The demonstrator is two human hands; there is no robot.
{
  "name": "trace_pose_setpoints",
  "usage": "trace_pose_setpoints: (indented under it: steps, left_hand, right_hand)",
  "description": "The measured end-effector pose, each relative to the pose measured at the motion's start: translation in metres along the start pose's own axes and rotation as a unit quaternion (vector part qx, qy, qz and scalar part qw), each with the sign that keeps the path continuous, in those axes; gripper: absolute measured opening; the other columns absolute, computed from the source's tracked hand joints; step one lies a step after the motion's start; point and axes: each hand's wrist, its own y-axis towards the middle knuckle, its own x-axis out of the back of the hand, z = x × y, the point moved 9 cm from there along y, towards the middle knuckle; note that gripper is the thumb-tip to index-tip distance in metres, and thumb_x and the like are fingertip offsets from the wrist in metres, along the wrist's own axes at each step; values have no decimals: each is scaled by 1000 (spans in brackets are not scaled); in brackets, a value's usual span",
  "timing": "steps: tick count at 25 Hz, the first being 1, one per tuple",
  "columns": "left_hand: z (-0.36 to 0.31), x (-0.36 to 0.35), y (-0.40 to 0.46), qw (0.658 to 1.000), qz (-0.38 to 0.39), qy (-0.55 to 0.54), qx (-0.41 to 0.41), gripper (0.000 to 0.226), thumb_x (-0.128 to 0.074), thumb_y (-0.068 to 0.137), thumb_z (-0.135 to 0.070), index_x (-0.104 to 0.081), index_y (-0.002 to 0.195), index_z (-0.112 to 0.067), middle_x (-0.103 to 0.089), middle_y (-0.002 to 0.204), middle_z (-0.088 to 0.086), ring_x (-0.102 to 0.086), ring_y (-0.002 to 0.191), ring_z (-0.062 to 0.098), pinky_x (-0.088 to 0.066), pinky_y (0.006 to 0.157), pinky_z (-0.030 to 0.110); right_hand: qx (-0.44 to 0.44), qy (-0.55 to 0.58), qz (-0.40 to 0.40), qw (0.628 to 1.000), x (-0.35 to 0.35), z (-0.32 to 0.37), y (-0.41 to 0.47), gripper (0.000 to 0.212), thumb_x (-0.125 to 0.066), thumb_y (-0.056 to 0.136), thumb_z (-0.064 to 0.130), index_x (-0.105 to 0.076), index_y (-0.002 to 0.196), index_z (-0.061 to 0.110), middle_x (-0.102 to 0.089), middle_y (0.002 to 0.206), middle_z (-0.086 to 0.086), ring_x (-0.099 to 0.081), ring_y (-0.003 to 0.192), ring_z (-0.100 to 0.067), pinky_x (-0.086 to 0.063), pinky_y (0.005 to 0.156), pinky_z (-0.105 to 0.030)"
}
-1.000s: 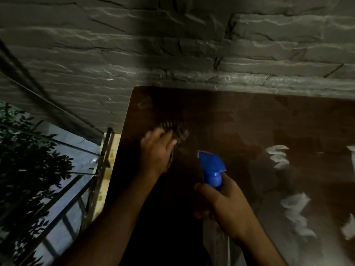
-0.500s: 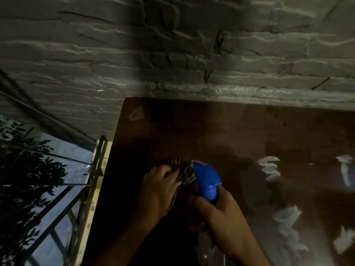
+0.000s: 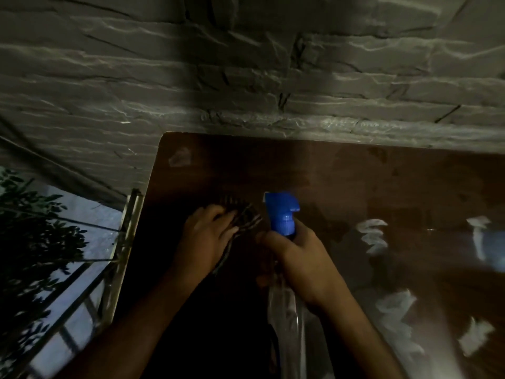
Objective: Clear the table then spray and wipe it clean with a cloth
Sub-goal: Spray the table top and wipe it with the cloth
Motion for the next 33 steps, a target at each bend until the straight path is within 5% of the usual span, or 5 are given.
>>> trace_pose_setpoints:
  steps: [9, 18, 22, 26, 33]
  left_hand:
    - [67, 29, 148, 983, -77, 50, 161, 33, -50, 96, -33, -62, 119, -13, -55, 124, 16, -51, 112, 34, -42, 95, 44]
    - [27, 14, 149, 987, -79, 80, 117, 33, -45, 97, -38, -62, 114, -15, -57, 119, 12, -54, 106, 30, -42, 88, 42]
    - [-13, -11, 102, 998, -37, 44, -28, 42, -37, 92, -43, -66, 111, -19, -60, 107, 7, -57, 93, 28, -44, 80, 39]
    - [32, 11, 140, 984, -86, 71, 140, 34, -48, 96, -34, -63, 111, -8, -59, 114, 16, -58, 98, 34, -45, 84, 42]
    - [-2, -3, 132, 991, -99, 76, 51, 40, -40, 93, -39, -67, 104, -12, -63, 106, 12, -61, 87, 31, -49, 77, 38]
  right_hand:
    - [-43, -5, 36, 998, 0, 43, 44, 19, -69, 86, 23, -60, 93, 8, -61, 59, -9, -61, 59, -30, -58, 73, -63]
    - [59, -68, -35, 995, 27, 58, 39, 29, -67, 62, 48, -62, 84, 30, -69, 76, -5, -70, 77, -34, -57, 77, -60]
    - [36, 1, 20, 999, 14, 40, 21, 14, -68, 82, 25, -61, 95, 26, -68, 77, -5, -68, 68, -24, -62, 72, -48]
    - [19, 24, 27, 999, 18, 32, 14, 20, -69, 79, 27, -63, 97, 24, -68, 77, -8, -66, 68, -26, -62, 70, -48]
    - [0, 50, -10, 999, 32, 30, 11, 29, -72, 68, 30, -64, 93, 18, -67, 66, -4, -67, 62, -28, -60, 71, -59]
